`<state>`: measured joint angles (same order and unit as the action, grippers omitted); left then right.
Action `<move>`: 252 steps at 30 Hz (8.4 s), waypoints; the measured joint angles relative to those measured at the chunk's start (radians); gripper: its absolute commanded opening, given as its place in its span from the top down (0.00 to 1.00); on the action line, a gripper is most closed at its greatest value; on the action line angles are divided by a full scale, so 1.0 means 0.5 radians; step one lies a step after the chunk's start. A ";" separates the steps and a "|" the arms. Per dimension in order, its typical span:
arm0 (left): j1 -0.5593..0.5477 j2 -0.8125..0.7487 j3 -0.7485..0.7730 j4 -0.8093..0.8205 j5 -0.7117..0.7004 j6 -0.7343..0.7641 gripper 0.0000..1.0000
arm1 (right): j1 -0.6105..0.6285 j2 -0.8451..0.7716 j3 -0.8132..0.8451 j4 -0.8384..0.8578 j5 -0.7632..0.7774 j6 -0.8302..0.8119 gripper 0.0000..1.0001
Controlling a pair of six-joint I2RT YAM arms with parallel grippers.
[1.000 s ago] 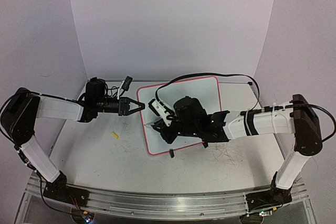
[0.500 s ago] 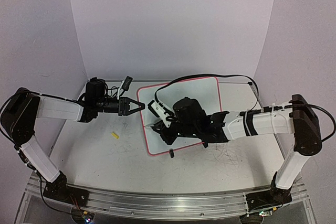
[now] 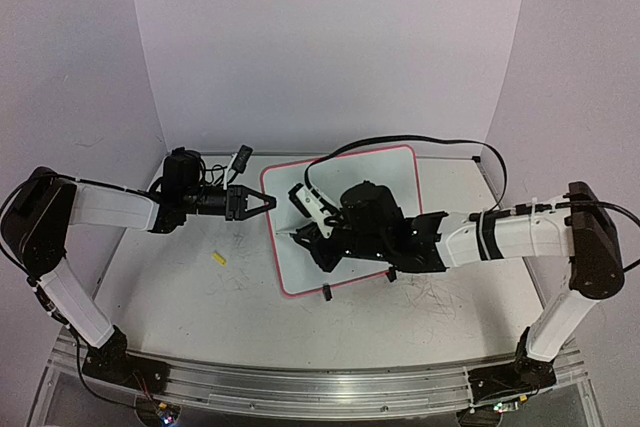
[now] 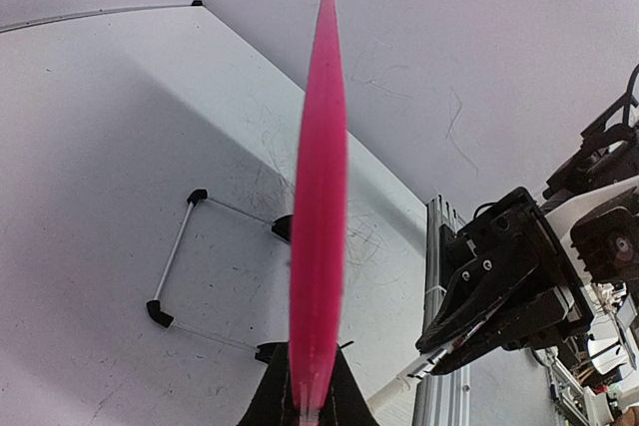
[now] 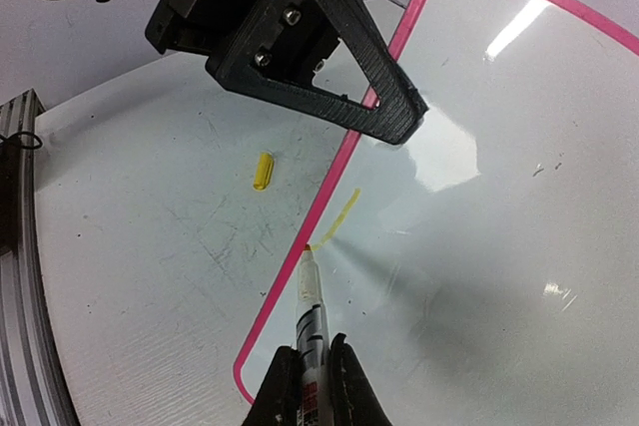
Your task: Write a sentence on the whiteboard
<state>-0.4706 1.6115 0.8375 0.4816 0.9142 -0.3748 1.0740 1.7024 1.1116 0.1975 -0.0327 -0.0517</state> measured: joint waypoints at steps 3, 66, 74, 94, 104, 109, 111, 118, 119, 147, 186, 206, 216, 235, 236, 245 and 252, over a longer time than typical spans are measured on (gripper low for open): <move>0.000 0.000 0.000 0.000 0.000 0.000 1.00 | 0.000 0.014 0.019 0.010 0.036 0.000 1.00; 0.005 0.011 0.000 0.004 0.000 -0.002 1.00 | 0.018 0.050 -0.036 0.136 0.332 0.136 1.00; 0.005 0.011 0.000 0.009 0.005 -0.002 1.00 | 0.017 0.051 -0.036 0.126 0.279 0.144 1.00; 0.005 0.011 0.000 0.015 0.000 -0.003 1.00 | 0.018 0.114 0.024 0.111 0.207 0.161 1.00; 0.005 0.011 0.000 0.015 -0.003 -0.003 1.00 | 0.035 0.105 0.000 0.114 0.296 0.204 1.00; 0.005 0.011 0.000 0.015 -0.003 -0.005 1.00 | 0.038 0.081 -0.021 0.112 0.352 0.221 1.00; 0.005 0.011 0.000 0.015 -0.003 -0.006 1.00 | 0.038 0.070 -0.034 0.113 0.372 0.227 1.00; 0.005 0.011 0.000 0.015 -0.003 -0.007 1.00 | 0.038 0.047 -0.066 0.113 0.403 0.244 1.00; 0.005 0.011 0.000 0.015 -0.003 -0.007 1.00 | 0.038 0.046 -0.069 0.113 0.403 0.247 1.00; 0.008 0.015 0.000 0.015 -0.001 -0.007 1.00 | 0.039 0.043 -0.101 0.098 0.356 0.301 1.00; 0.009 0.015 0.000 0.019 0.010 -0.006 1.00 | 0.064 -0.038 -0.174 0.067 0.273 0.276 1.00; 0.008 0.015 0.000 0.018 0.011 -0.031 0.76 | 0.013 -0.228 -0.172 0.033 0.355 -0.021 1.00; -0.031 0.016 0.000 0.018 -0.006 -0.053 0.79 | 0.013 -0.213 -0.172 0.037 0.363 -0.054 1.00; -0.034 0.056 0.002 0.021 -0.015 0.009 0.98 | 0.013 -0.162 -0.171 0.021 0.284 -0.056 1.00; -0.034 0.056 0.003 0.020 -0.014 0.011 0.99 | 0.013 -0.161 -0.171 0.021 0.280 -0.056 1.00; -0.034 0.056 0.011 0.016 -0.013 0.017 1.00 | 0.013 -0.156 -0.168 0.023 0.234 -0.056 1.00; -0.034 0.056 0.011 0.016 -0.012 0.017 1.00 | 0.013 -0.143 -0.166 0.022 0.220 -0.057 1.00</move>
<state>-0.4873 1.6394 0.8429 0.4896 0.9081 -0.3664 1.0805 1.6310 1.0286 0.2086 0.0772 -0.0800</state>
